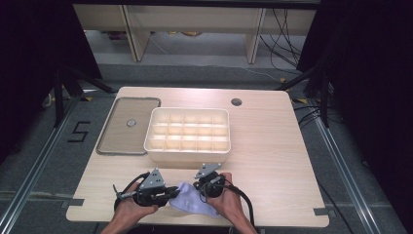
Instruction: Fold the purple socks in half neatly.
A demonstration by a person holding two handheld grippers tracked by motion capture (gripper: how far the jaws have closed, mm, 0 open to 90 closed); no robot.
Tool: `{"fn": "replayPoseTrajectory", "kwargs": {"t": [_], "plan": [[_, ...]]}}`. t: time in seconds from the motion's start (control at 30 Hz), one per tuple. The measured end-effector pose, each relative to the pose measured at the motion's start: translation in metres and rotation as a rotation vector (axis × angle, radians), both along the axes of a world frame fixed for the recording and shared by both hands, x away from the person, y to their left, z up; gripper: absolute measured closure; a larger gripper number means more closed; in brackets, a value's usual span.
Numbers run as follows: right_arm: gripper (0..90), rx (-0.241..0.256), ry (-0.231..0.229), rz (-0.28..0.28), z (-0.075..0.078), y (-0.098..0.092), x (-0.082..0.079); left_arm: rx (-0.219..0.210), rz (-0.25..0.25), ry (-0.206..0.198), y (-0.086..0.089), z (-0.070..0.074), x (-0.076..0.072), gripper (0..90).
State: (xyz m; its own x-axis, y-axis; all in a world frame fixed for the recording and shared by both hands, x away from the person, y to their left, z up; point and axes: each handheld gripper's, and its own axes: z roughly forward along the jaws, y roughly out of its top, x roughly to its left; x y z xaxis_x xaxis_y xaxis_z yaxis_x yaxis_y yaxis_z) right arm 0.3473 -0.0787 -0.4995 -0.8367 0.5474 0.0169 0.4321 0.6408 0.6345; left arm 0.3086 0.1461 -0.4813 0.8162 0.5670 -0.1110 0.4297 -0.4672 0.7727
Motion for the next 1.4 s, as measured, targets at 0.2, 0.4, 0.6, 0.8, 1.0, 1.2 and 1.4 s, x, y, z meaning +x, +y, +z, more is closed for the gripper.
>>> {"fn": "replayPoseTrajectory", "kwargs": {"t": [0.2, 0.4, 0.6, 0.8, 1.0, 1.2, 1.4], "plan": [[90.0, 0.014, -0.001, 0.015, 0.003, 0.005, -0.003, -0.008, 0.005, 0.010, 0.009, 0.000, 0.002, 82.3], [90.0, 0.055, -0.018, -0.013, 0.018, -0.017, -0.012, -0.009, 0.003, 0.010, 0.016, 0.005, 0.001, 82.3], [90.0, 0.068, -0.005, -0.033, 0.015, -0.042, -0.032, -0.013, -0.005, 0.002, 0.014, 0.011, -0.002, 82.2], [90.0, 0.043, 0.019, -0.029, 0.007, -0.053, -0.035, -0.009, -0.019, -0.002, 0.006, 0.016, -0.004, 82.2], [90.0, 0.021, 0.030, -0.031, 0.002, -0.051, -0.032, -0.029, -0.026, 0.002, -0.005, 0.018, -0.002, 82.1], [90.0, 0.035, 0.043, -0.030, 0.001, -0.052, -0.031, -0.032, -0.057, 0.003, -0.027, 0.018, 0.004, 82.1], [90.0, 0.050, 0.055, -0.047, 0.000, -0.054, -0.031, -0.019, -0.092, 0.014, -0.048, 0.015, 0.006, 82.1]]}}
